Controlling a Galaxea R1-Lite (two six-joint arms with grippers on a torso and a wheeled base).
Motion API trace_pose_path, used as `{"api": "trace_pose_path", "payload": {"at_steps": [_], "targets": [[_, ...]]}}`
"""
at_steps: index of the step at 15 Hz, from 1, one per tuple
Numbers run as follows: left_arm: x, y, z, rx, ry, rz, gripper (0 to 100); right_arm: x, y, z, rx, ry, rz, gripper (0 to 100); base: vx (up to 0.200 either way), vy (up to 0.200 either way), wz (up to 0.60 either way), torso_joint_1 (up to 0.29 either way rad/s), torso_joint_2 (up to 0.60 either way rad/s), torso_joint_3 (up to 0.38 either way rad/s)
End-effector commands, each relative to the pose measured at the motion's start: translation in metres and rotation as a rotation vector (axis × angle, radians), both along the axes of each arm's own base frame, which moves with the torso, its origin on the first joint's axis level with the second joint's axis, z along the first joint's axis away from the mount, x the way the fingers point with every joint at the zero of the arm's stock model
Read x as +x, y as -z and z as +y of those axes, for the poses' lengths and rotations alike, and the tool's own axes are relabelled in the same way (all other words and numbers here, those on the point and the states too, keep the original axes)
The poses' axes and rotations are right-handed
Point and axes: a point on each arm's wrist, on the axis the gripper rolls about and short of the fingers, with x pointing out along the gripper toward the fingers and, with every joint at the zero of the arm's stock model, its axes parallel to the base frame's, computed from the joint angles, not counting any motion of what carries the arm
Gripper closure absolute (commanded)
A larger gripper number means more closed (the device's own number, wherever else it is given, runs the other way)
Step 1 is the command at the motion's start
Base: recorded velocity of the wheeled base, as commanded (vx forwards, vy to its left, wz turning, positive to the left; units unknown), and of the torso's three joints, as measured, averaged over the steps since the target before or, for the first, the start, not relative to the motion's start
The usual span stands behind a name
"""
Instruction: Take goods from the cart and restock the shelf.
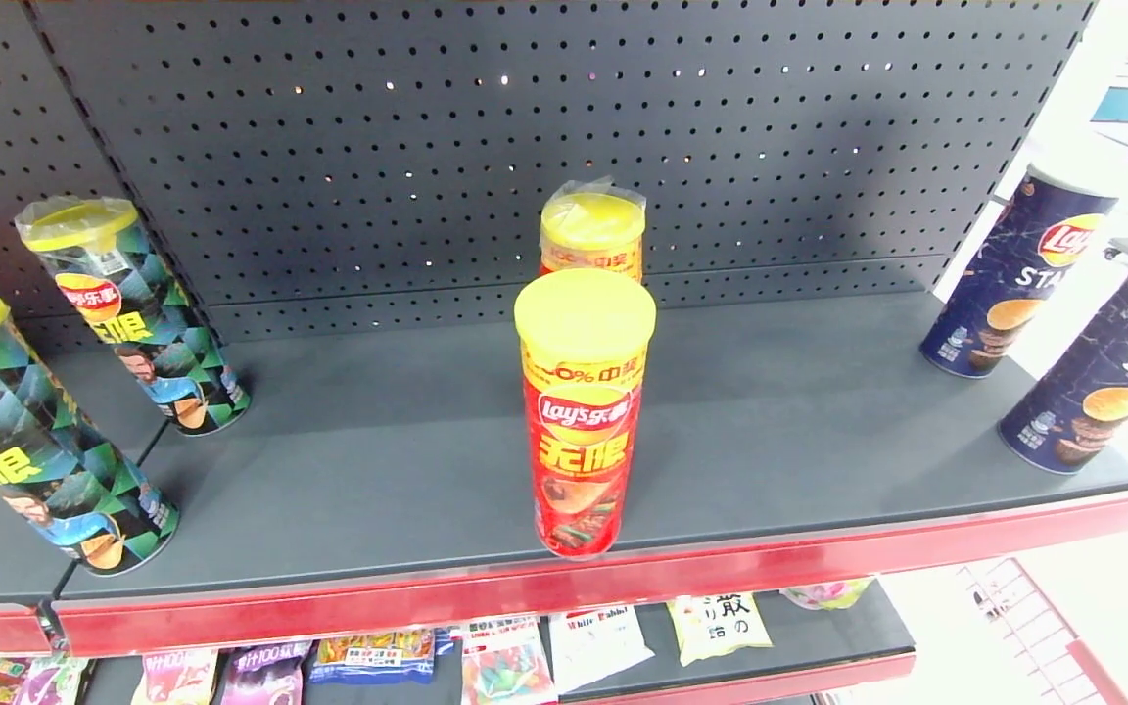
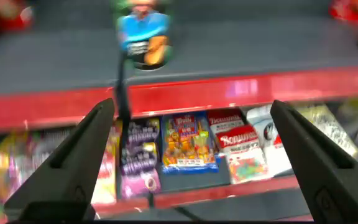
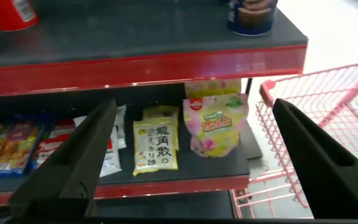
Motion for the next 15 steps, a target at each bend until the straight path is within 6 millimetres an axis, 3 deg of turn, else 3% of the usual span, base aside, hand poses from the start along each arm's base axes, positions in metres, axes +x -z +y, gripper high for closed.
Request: {"api": "trace_pose_path", "payload": {"at_steps": [1,2,3,4,6,7,8,10,15], "targets": [[0.0036,0.0144,0.0006,-0.011,-0.008,0.024,0,0.0004,0.0018,0.0001,-0.001,-0.001,0.003,0,0.000,0.000,0.00,0.000,0.00,0.000],[0.0038,0.0149,0.0050,-0.044,-0.202,0.017,0,0.0028,0.0051,-0.0012,0.007,0.071,0.035,0,0.000,0.000,0.00,0.000,0.00,0.000],[0.0040,0.0155,0.0062,-0.054,-0.257,0.005,0,0.0017,0.0085,-0.0021,-0.019,0.097,0.037,0,0.000,0.000,0.00,0.000,0.00,0.000],[0.0051,0.0170,0.0061,-0.054,-0.251,-0.001,0,0.0018,0.0083,-0.0015,-0.033,0.072,0.037,0,0.000,0.000,0.00,0.000,0.00,0.000],[0.0084,0.0185,-0.0009,0.024,0.061,-0.057,0,0.0019,0.0086,-0.0009,-0.026,0.041,0.041,0,0.000,0.000,0.00,0.000,0.00,0.000],[0.0082,0.0190,-0.0016,0.039,0.091,-0.051,0,0.0019,0.0086,-0.0009,-0.026,0.042,0.041,0,0.000,0.000,0.00,0.000,0.00,0.000],[0.0081,0.0186,-0.0011,0.042,0.071,-0.053,0,0.0018,0.0087,-0.0010,-0.030,0.047,0.039,0,0.000,0.000,0.00,0.000,0.00,0.000],[0.0086,0.0233,0.0043,-0.070,-0.173,-0.007,0,0.0018,0.0087,-0.0021,-0.028,0.095,0.040,0,0.000,0.000,0.00,0.000,0.00,0.000],[0.0086,0.0229,0.0016,-0.015,-0.053,-0.007,0,0.0018,0.0087,-0.0020,-0.033,0.093,0.040,0,0.000,0.000,0.00,0.000,0.00,0.000]]}}
